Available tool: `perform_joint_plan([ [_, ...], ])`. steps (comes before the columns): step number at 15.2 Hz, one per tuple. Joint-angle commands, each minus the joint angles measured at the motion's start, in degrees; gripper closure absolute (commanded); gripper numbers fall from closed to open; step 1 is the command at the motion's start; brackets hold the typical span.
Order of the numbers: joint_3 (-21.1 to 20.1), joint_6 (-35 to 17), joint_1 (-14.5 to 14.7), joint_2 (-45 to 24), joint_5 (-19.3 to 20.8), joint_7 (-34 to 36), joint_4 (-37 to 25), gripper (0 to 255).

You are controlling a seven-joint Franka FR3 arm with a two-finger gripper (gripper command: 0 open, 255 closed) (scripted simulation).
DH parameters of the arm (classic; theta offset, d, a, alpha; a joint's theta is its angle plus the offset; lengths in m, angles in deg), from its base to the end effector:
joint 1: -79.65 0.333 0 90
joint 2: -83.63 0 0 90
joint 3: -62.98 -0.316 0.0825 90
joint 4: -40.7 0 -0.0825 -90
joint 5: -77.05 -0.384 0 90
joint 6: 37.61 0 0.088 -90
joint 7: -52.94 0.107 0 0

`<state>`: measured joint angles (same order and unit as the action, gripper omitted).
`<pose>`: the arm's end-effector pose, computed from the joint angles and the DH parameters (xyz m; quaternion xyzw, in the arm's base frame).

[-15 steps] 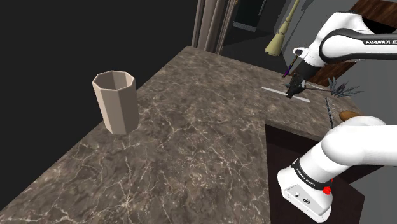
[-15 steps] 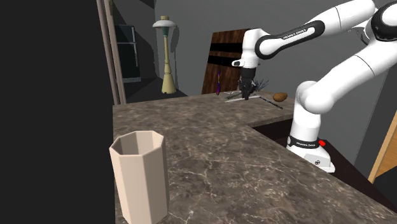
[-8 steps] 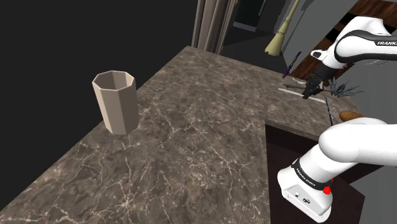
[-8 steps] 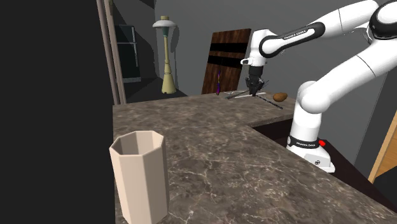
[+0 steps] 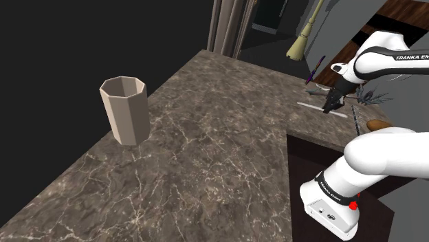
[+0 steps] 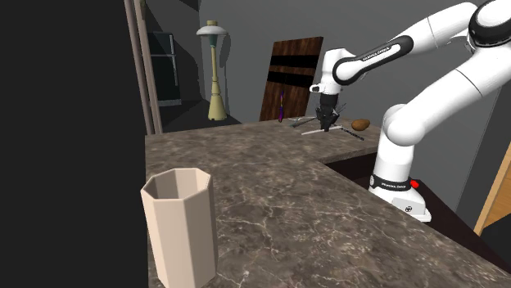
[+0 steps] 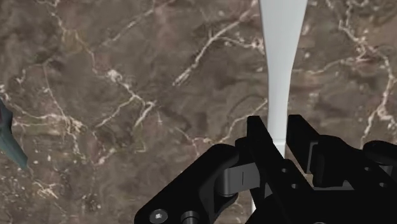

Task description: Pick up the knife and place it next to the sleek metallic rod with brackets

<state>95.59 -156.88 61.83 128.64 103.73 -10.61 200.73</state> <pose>0.2071 -0.2524 0.3905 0.9552 0.2952 0.0039 0.0181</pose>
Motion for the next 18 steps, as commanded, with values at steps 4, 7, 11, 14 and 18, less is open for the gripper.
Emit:
perform_joint_plan([
  [4,2.0,-5.2,-0.1,-2.8,1.6,0.2,2.4,255],
  [7,3.0,-7.9,-0.1,-4.4,2.4,0.3,3.5,255],
  [11,3.0,-7.9,-0.1,-4.4,2.4,0.3,3.5,255],
  [14,3.0,-7.9,-0.1,-4.4,2.3,0.3,3.5,255],
  [18,3.0,-7.9,-0.1,-4.4,2.3,0.3,3.5,0],
])
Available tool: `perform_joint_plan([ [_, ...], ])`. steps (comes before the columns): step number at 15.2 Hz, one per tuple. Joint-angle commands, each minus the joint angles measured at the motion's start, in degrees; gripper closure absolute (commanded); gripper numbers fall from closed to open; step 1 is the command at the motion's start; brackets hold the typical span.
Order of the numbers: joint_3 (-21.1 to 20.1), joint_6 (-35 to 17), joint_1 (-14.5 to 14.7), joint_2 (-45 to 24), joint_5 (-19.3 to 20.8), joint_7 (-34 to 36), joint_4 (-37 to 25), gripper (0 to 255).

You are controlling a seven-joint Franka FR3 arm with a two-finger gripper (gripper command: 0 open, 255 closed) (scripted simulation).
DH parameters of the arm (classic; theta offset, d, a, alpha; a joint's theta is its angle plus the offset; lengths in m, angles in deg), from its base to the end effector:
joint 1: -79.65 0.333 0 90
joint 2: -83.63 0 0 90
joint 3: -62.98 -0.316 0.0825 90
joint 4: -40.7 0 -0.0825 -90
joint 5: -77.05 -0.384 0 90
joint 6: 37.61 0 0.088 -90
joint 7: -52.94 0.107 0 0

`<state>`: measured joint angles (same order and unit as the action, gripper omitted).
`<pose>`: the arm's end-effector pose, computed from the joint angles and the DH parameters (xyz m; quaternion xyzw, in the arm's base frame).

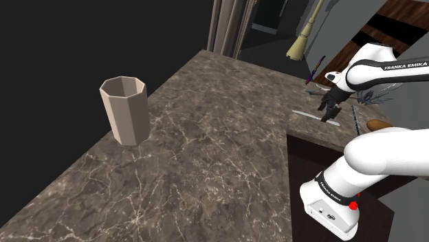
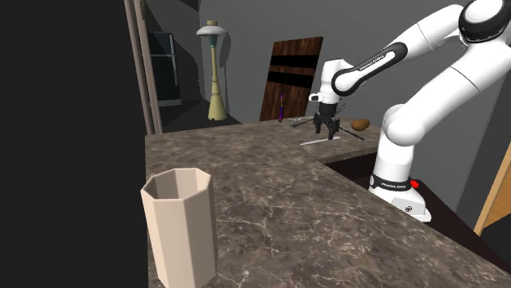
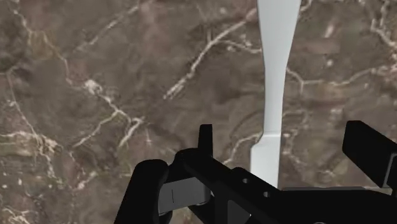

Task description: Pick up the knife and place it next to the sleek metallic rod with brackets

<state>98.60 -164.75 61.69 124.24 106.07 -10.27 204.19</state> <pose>0.2072 -0.2532 0.3504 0.9552 0.2953 0.0043 0.0184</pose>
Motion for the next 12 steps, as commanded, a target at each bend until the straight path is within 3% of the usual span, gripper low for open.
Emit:
perform_joint_plan([
  [1,0.0,0.0,0.0,0.0,0.0,0.0,0.0,0],
  [2,0.0,0.0,0.0,0.0,0.0,0.0,0.0,0],
  [6,-3.7,9.7,0.1,5.5,-2.8,-0.4,-4.2,0],
  [12,-3.7,9.7,0.1,5.5,-2.9,-0.4,-4.2,0],
])
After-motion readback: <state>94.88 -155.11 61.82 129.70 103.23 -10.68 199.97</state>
